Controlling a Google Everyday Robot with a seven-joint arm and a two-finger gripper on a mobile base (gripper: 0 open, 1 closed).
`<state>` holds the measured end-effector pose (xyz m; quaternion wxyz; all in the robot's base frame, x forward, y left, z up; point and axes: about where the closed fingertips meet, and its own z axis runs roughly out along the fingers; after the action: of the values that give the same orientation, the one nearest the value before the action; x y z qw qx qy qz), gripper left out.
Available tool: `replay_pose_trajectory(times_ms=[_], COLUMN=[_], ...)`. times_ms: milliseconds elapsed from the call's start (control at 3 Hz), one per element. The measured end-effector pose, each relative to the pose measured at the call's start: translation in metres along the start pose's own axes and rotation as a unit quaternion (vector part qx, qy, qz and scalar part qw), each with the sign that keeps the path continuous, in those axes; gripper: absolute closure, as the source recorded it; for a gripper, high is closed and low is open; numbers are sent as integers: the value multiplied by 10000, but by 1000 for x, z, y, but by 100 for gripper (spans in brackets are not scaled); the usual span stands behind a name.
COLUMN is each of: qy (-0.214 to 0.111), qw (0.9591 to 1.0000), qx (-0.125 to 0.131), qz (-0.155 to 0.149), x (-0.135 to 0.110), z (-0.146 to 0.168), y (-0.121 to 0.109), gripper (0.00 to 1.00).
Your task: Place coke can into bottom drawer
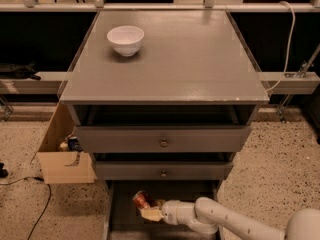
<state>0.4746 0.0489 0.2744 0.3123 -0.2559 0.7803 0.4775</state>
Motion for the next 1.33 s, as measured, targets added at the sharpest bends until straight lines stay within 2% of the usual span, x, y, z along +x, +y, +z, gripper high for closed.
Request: replay_pose_trajectory(times_ms=[333, 667, 1000, 1333], qy=[324, 728, 728, 884], qw=[9993, 9943, 9943, 9925], qx=[84, 441, 441, 402], qz=[143, 637, 637, 737], x=[20, 67, 67, 62], z=[15, 18, 18, 27], y=[-18, -51, -51, -60], gripper=[100, 100, 100, 100])
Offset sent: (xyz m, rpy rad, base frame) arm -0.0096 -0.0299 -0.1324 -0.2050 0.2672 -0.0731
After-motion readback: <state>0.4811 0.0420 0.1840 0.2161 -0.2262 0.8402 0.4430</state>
